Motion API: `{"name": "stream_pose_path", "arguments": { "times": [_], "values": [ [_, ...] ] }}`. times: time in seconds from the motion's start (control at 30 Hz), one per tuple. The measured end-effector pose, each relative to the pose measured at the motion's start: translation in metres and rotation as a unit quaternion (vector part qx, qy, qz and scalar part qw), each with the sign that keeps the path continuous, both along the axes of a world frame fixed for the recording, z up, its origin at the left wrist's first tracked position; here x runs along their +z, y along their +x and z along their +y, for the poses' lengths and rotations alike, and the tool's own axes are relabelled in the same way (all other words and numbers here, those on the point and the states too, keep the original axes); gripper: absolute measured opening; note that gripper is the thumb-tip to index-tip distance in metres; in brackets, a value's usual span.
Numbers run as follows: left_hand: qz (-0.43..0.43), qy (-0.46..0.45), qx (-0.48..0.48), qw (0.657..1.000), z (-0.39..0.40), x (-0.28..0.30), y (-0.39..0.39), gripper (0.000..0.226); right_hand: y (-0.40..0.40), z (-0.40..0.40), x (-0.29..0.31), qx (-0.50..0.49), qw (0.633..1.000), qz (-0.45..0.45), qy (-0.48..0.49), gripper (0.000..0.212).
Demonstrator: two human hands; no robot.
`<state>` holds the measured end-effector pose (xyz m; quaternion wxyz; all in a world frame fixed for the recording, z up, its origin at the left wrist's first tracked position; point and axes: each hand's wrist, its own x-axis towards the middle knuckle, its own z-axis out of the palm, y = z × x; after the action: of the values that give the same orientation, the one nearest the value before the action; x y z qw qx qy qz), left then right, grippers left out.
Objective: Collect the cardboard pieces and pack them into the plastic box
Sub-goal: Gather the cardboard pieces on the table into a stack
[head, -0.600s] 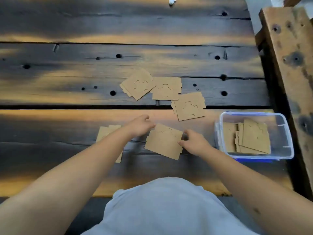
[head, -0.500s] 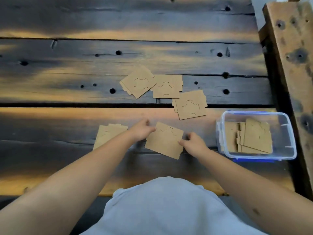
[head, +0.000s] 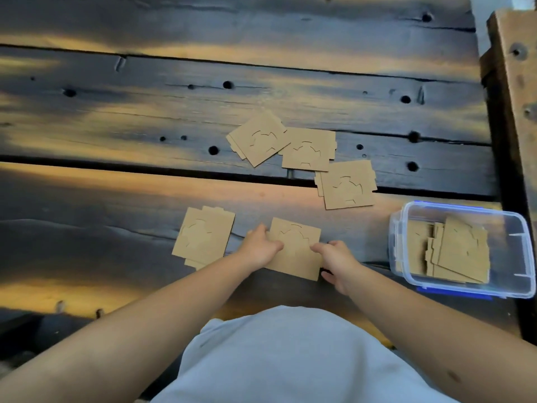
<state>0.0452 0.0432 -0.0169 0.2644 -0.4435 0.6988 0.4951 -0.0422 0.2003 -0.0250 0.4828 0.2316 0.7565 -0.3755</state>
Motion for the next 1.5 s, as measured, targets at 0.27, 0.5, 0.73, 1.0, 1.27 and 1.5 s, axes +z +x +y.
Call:
{"name": "stream_pose_path", "arguments": {
  "times": [0.27,0.5,0.73,1.0,1.27,1.5],
  "values": [
    [0.004,0.05,0.223,0.973,-0.026,0.016,0.052,0.05,0.007,-0.042,0.003,0.153,0.985,0.066,-0.045,0.039],
    [0.014,0.145,0.471,0.87,-0.038,0.024,0.101,0.008,0.019,-0.135,0.009,0.46,0.858,0.217,-0.074,0.058],
    [0.042,0.149,0.617,0.772,-0.049,0.012,0.116,0.015,0.045,-0.206,0.0,0.608,0.75,0.249,-0.074,0.064],
    [0.022,0.15,0.646,0.748,-0.06,-0.002,0.113,0.045,0.053,-0.222,-0.011,0.648,0.724,0.236,-0.025,0.08],
    [-0.029,0.09,0.562,0.822,-0.063,-0.013,0.102,0.011,0.034,-0.197,-0.02,0.569,0.792,0.221,0.009,0.064],
    [0.015,0.057,0.442,0.895,-0.07,-0.008,0.082,0.011,0.004,-0.151,-0.012,0.473,0.86,0.187,-0.039,0.067]
  ]
}}
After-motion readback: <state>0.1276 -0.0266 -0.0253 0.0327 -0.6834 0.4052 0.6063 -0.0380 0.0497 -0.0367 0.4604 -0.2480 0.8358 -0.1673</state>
